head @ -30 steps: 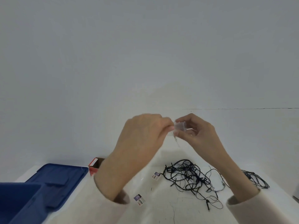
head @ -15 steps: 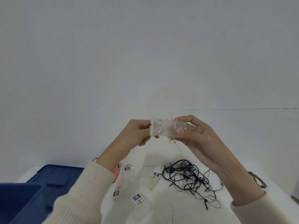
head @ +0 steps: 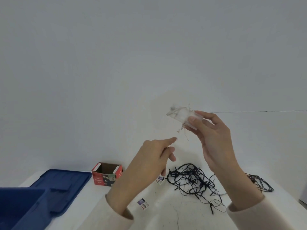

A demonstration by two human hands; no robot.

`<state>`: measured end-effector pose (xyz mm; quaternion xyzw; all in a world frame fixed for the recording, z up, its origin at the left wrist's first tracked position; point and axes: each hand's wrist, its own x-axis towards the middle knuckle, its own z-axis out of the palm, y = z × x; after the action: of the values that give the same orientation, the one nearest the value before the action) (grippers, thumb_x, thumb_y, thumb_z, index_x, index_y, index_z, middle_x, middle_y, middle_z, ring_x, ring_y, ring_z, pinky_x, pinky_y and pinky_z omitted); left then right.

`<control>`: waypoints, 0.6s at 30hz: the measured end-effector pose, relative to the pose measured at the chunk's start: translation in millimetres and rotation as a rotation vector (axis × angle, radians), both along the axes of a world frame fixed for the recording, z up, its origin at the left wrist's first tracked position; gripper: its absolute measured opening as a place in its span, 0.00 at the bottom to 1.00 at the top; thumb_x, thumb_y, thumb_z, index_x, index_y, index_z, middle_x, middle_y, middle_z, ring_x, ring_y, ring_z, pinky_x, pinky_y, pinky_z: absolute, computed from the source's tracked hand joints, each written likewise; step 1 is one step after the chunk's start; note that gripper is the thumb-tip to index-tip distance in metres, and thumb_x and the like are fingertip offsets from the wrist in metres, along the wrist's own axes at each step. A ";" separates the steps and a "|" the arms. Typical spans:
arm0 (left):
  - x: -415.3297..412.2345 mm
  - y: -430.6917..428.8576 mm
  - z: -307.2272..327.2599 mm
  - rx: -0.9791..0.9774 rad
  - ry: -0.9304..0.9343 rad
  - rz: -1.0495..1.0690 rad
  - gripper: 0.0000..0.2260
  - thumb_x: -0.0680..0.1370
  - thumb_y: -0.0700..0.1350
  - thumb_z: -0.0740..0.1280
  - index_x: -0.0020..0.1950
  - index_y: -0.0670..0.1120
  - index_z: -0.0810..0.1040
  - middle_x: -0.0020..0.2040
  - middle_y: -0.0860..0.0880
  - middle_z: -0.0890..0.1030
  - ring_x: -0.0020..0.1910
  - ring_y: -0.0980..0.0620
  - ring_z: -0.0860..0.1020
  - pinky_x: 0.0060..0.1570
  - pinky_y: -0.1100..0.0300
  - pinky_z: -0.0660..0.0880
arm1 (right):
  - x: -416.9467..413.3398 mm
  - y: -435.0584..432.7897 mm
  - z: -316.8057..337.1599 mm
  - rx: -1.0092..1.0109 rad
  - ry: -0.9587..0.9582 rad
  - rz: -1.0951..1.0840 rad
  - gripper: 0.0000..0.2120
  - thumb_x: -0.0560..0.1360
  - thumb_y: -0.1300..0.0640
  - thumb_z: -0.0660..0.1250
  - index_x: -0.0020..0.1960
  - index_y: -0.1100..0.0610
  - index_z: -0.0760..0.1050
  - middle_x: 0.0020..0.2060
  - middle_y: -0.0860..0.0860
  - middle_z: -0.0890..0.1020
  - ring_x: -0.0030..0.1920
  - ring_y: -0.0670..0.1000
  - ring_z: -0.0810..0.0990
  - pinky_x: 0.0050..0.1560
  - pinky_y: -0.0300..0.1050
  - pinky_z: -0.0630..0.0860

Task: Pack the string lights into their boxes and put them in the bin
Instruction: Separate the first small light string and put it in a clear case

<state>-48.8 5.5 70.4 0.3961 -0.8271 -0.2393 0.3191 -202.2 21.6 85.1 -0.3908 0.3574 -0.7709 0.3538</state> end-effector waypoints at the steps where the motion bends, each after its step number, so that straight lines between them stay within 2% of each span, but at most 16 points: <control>1: 0.6 3.7 1.0 -0.087 -0.096 0.033 0.14 0.81 0.45 0.57 0.66 0.54 0.74 0.45 0.54 0.83 0.24 0.57 0.73 0.37 0.65 0.75 | 0.0 0.5 -0.1 0.018 0.046 -0.043 0.08 0.71 0.66 0.70 0.48 0.58 0.77 0.38 0.54 0.85 0.39 0.50 0.84 0.55 0.49 0.78; 3: 2.1 10.8 5.5 -0.213 -0.251 0.095 0.13 0.82 0.48 0.55 0.62 0.53 0.75 0.49 0.53 0.83 0.31 0.55 0.76 0.48 0.56 0.76 | 1.0 0.8 -1.0 0.047 0.146 -0.117 0.09 0.70 0.65 0.72 0.49 0.56 0.77 0.39 0.55 0.85 0.39 0.50 0.84 0.58 0.53 0.77; 6: 4.2 15.4 13.7 -0.396 -0.361 0.154 0.15 0.82 0.51 0.51 0.60 0.52 0.75 0.49 0.52 0.82 0.47 0.47 0.79 0.49 0.51 0.74 | 2.9 1.6 -2.7 0.064 0.230 -0.154 0.10 0.69 0.63 0.73 0.49 0.55 0.78 0.40 0.56 0.85 0.39 0.51 0.84 0.58 0.53 0.77; 9: 7.6 15.1 21.2 -0.486 -0.291 0.117 0.19 0.78 0.55 0.49 0.56 0.55 0.78 0.46 0.54 0.81 0.43 0.49 0.78 0.45 0.50 0.74 | 2.9 2.8 -4.5 0.077 0.288 -0.142 0.10 0.69 0.62 0.74 0.49 0.54 0.79 0.39 0.55 0.85 0.39 0.52 0.84 0.53 0.48 0.78; 13: 9.0 7.7 27.7 -0.437 -0.147 0.020 0.11 0.79 0.52 0.59 0.51 0.55 0.81 0.42 0.56 0.82 0.32 0.61 0.70 0.43 0.56 0.74 | 3.0 4.0 -7.2 0.103 0.351 -0.086 0.11 0.68 0.61 0.74 0.49 0.53 0.79 0.36 0.54 0.83 0.39 0.54 0.84 0.49 0.43 0.76; 15: 10.2 3.1 32.8 -0.428 -0.120 0.016 0.08 0.79 0.50 0.62 0.50 0.55 0.82 0.42 0.57 0.82 0.31 0.64 0.71 0.42 0.58 0.73 | 3.0 4.1 -8.5 0.114 0.372 -0.059 0.11 0.68 0.61 0.74 0.48 0.52 0.79 0.36 0.55 0.83 0.39 0.54 0.84 0.50 0.46 0.76; 18: 13.1 -4.5 41.0 -0.477 -0.119 0.033 0.08 0.78 0.50 0.63 0.50 0.54 0.82 0.42 0.55 0.82 0.31 0.62 0.69 0.43 0.55 0.73 | 3.8 4.7 -10.2 0.137 0.390 0.010 0.10 0.68 0.61 0.74 0.48 0.53 0.80 0.37 0.55 0.85 0.38 0.54 0.84 0.57 0.55 0.75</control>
<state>-35.7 1.0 111.5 0.3366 -0.8709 -0.0083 0.3580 -198.4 26.3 74.9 -0.5094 0.4690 -0.6527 0.3075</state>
